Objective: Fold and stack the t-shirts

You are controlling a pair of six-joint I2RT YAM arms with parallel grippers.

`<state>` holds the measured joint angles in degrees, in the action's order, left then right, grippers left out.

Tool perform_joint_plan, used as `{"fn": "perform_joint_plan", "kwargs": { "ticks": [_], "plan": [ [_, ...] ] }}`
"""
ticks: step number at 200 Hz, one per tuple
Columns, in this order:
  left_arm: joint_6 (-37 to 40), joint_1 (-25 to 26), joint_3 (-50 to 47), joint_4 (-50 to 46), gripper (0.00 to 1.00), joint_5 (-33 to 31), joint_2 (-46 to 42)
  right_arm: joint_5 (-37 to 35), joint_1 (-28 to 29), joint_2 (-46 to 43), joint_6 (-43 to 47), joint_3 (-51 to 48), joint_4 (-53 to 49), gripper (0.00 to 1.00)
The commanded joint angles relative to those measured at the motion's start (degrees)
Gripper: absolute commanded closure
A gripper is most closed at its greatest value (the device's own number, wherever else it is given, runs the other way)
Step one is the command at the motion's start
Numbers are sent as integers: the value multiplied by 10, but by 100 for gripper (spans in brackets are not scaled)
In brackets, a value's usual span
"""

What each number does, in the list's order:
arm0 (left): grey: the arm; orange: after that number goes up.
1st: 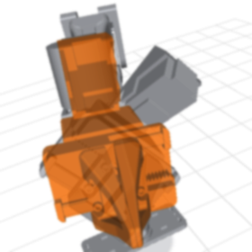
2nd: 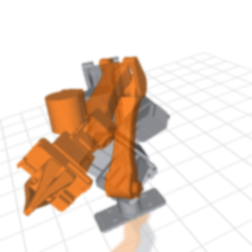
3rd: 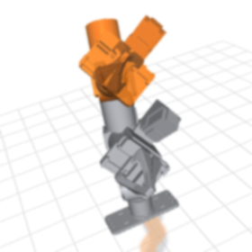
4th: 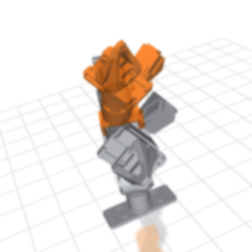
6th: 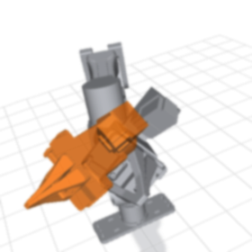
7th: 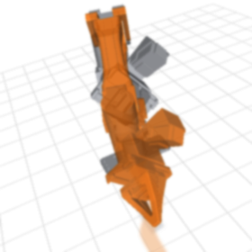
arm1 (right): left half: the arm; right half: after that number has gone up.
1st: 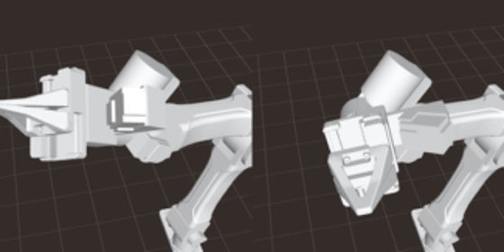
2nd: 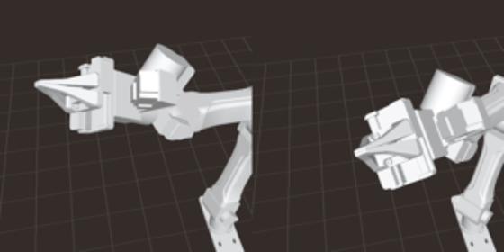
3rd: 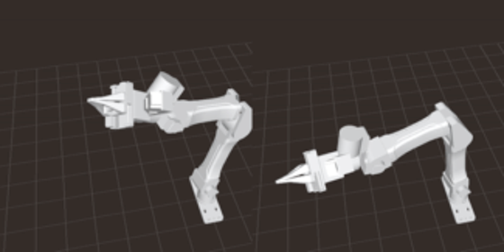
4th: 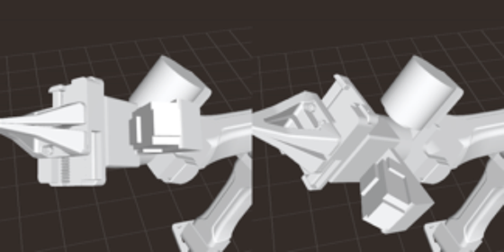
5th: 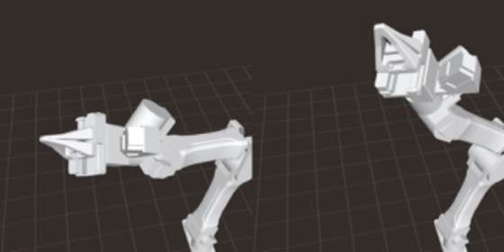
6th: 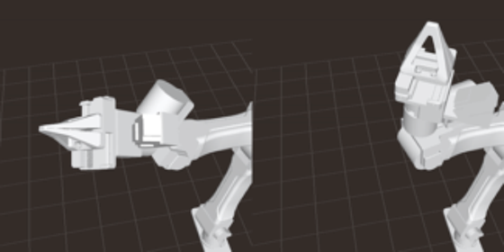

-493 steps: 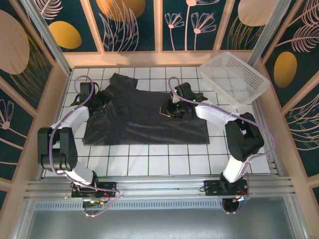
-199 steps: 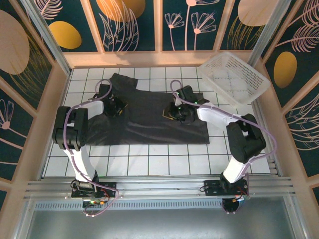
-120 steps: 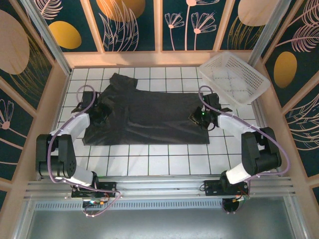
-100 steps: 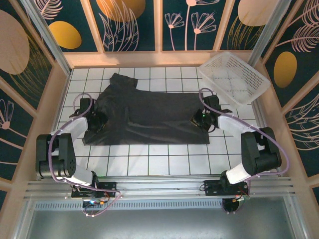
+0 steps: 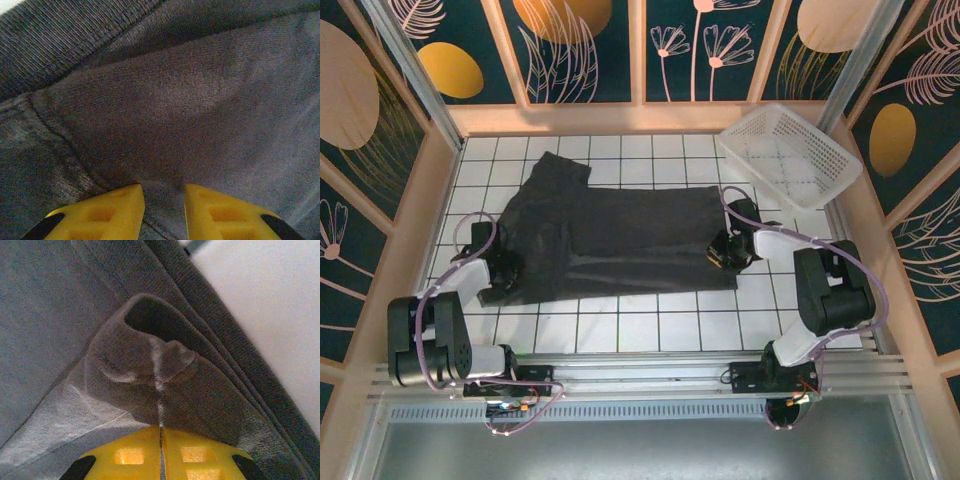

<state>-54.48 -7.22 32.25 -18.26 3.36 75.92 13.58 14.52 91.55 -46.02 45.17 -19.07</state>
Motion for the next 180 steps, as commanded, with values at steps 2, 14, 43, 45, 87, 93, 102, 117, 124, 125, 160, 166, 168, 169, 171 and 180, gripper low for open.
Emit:
{"fn": "perform_joint_plan", "kwargs": {
  "ticks": [2, 14, 43, 45, 87, 93, 102, 117, 124, 125, 160, 166, 168, 169, 171, 180],
  "plan": [
    [-3, -18, -41, -109, 70, -89, -29, -45, -1, -26, -5, -51, -154, 88],
    [-11, -18, -49, -119, 70, -94, -48, -37, 1, -47, -5, -60, -167, 88],
    [-39, -19, -35, -138, 69, -114, -77, -5, 5, -70, -16, -54, -169, 86],
    [-39, -19, -30, -139, 68, -115, -79, -5, 6, -71, -16, -50, -168, 86],
    [-10, -11, 138, -71, 60, -68, 6, -24, 22, -81, 36, 84, -75, 66],
    [9, -5, 180, -69, 60, -63, 43, -24, 24, -71, 50, 109, -62, 64],
    [39, 5, 249, -70, 60, -53, 100, -36, 29, -53, 72, 145, -51, 63],
    [86, 23, 357, -67, 60, -26, 193, -37, 28, -12, 105, 201, -44, 62],
    [101, 29, 401, -68, 60, -16, 240, -31, 28, 6, 117, 224, -44, 62],
    [103, 29, 407, -68, 60, -14, 246, -30, 28, 9, 118, 227, -44, 62],
    [135, 37, 561, -39, 63, -1, 397, -1, 29, 68, 151, 316, -54, 62],
    [136, 37, 578, -28, 63, 2, 415, 1, 29, 74, 151, 323, -59, 62],
    [136, 37, 584, -24, 64, 4, 421, 2, 29, 74, 151, 324, -60, 62],
    [136, 37, 590, -22, 64, 4, 424, 2, 29, 75, 151, 325, -61, 62],
    [136, 37, 596, -19, 64, 4, 430, 3, 29, 76, 150, 326, -62, 62],
    [139, 37, 623, -6, 64, 6, 456, 5, 29, 75, 147, 326, -62, 62]
  ]
}}
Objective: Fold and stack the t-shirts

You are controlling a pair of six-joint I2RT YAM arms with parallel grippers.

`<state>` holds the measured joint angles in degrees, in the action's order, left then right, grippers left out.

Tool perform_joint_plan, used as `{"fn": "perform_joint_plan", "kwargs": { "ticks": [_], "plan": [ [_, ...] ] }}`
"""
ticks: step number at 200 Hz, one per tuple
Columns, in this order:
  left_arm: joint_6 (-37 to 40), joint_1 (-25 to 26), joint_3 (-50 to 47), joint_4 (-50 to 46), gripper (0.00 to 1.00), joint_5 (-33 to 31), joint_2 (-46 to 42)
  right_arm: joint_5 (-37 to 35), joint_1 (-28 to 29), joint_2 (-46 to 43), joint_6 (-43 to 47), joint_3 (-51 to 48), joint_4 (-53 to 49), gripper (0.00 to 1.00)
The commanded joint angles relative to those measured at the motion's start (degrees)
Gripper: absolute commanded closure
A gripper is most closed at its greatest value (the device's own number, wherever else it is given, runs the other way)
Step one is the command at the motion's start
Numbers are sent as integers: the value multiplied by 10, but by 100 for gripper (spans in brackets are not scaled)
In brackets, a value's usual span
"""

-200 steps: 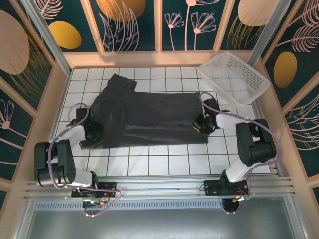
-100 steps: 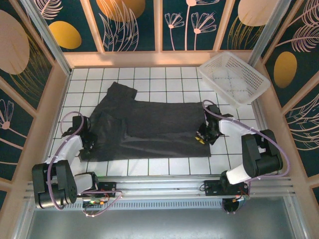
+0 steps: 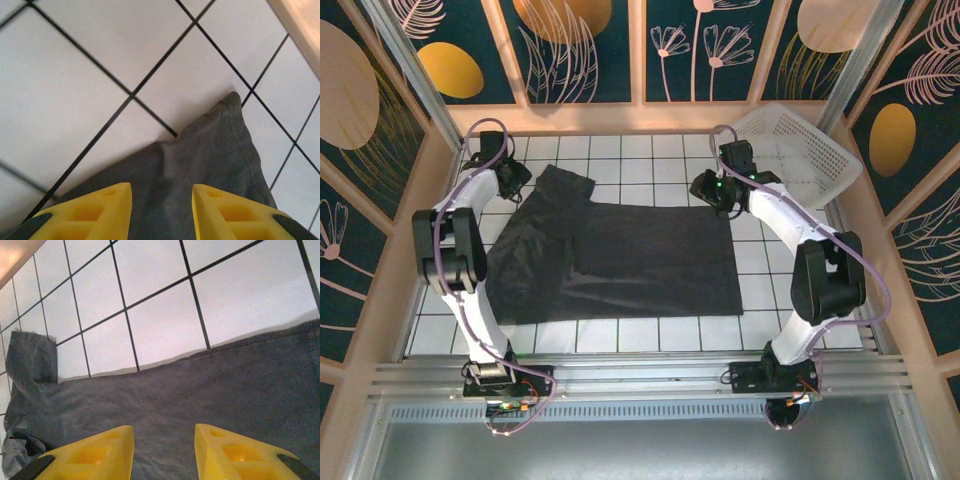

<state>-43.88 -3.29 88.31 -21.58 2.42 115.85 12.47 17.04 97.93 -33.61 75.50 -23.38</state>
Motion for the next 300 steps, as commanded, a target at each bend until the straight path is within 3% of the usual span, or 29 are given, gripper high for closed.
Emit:
{"fn": "perform_joint_plan", "kwargs": {
  "ticks": [1, 89, 126, 167, 206, 249, 262, 300],
  "plan": [
    [34, -2, 65, 29, 64, 15, 59, 16, 3, 10, 22, 22, -19, 62],
    [100, 22, 316, 20, 63, -22, 276, 5, -1, -55, -8, -56, -19, 62],
    [120, 52, 363, 5, 47, -82, 314, 7, -8, -63, -12, -72, -15, 62],
    [122, 72, 453, -81, 45, -140, 375, 17, -9, -61, -18, -80, -6, 62],
    [117, 79, 503, -179, 51, -182, 409, 10, -9, -57, -19, -82, -4, 62],
    [148, 94, 497, -185, 58, -132, 411, -56, -9, -35, -62, -79, 3, 62],
    [148, 100, 488, -179, 65, -116, 406, -76, -10, -18, -85, -83, 17, 61],
    [130, 105, 459, -174, 100, -137, 372, -163, -10, 30, -134, -62, 19, 58]
  ]
}}
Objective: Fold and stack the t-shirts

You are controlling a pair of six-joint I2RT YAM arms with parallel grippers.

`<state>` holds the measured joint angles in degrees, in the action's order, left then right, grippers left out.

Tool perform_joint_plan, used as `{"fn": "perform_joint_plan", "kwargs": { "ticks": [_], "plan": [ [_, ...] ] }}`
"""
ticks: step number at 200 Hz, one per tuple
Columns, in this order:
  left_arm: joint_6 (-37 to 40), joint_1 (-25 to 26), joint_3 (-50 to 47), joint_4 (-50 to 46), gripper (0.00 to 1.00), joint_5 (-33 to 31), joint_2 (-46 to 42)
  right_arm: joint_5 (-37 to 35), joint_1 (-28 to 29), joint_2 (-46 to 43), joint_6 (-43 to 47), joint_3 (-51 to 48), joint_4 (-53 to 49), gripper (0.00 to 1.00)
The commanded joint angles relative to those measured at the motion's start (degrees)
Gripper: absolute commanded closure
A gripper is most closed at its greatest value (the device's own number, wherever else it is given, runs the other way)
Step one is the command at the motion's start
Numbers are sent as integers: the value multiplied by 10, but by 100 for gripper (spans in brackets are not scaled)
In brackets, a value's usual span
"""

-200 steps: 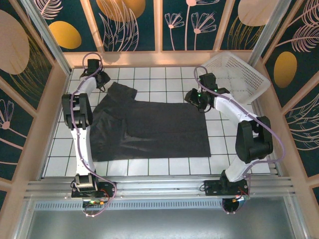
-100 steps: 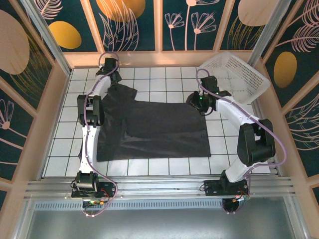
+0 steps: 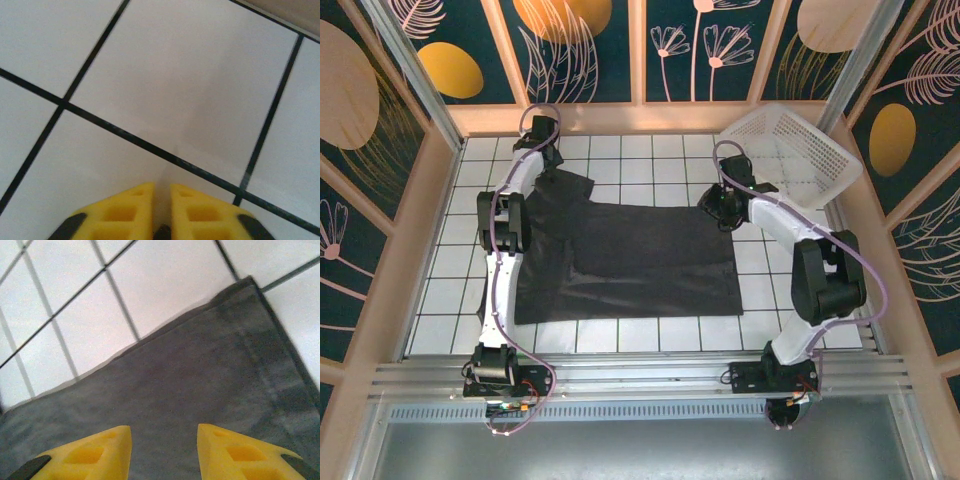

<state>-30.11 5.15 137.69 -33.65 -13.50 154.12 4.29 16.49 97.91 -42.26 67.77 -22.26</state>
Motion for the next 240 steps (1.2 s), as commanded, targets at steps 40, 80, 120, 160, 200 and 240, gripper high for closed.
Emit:
{"fn": "perform_joint_plan", "kwargs": {
  "ticks": [40, 80, 120, 160, 200, 240],
  "plan": [
    [-15, 21, -90, -33, 100, 2, -93, -146, -15, 86, -47, 60, -1, 56],
    [-22, 21, -159, 10, 100, 40, -161, -163, -26, 145, -14, 118, -24, 55],
    [-17, 21, -221, 45, 100, 81, -215, -173, -31, 194, 14, 164, -53, 56],
    [-20, 21, -260, 55, 100, 106, -252, -173, -31, 222, 20, 172, -66, 60],
    [-23, 21, -290, 60, 100, 124, -279, -172, -29, 232, 17, 170, -76, 68],
    [-34, 21, -329, 65, 100, 139, -318, -169, -30, 229, 29, 165, -67, 98]
  ]
}}
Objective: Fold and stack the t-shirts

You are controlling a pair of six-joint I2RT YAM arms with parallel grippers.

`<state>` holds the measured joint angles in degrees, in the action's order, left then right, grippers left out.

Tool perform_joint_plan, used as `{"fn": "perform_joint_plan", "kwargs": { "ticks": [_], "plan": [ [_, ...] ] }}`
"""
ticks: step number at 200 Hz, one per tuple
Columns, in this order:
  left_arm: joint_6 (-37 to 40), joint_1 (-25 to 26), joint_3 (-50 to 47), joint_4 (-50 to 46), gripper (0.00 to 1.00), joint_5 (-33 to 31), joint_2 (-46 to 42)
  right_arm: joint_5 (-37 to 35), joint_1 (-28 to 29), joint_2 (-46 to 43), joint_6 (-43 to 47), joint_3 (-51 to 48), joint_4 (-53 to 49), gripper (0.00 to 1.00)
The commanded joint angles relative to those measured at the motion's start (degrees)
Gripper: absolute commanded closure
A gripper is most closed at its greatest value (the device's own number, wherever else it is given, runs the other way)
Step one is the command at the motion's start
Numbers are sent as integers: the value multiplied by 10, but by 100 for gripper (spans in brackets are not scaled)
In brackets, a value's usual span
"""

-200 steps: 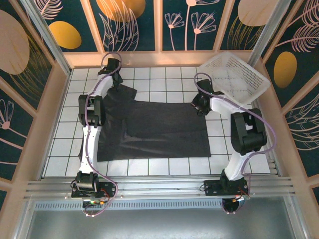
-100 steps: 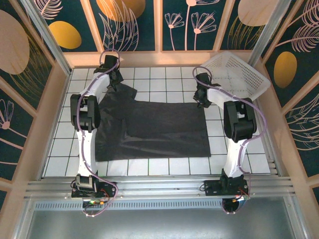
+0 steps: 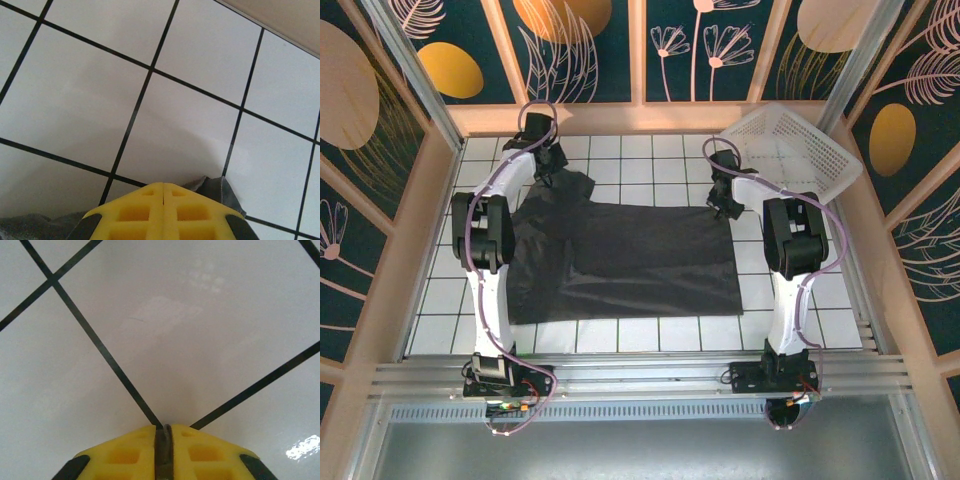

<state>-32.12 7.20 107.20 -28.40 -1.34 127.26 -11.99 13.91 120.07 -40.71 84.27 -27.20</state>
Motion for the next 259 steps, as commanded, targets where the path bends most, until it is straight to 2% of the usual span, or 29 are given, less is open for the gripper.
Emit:
{"fn": "perform_joint_plan", "kwargs": {
  "ticks": [1, 40, 80, 122, 161, 194, 259],
  "plan": [
    [-15, 0, -26, 12, 100, 18, -51, -6, -4, 7, 14, 0, -18, 99],
    [-38, 0, -104, 16, 100, 24, -133, -9, 4, -55, 45, -35, 17, 100],
    [-76, 0, -258, 23, 100, 20, -279, -8, 20, -137, 80, -84, 38, 100],
    [-122, 0, -383, -22, 100, -32, -450, -14, 32, -234, 82, -154, 29, 100],
    [-176, 0, -455, -99, 100, -74, -594, -12, 32, -316, 67, -236, 15, 100],
    [-231, 0, -508, -166, 100, -96, -694, -15, 31, -345, 60, -273, -4, 100],
    [-279, 0, -543, -266, 100, -121, -778, -7, 34, -378, 44, -308, -42, 100]
  ]
}}
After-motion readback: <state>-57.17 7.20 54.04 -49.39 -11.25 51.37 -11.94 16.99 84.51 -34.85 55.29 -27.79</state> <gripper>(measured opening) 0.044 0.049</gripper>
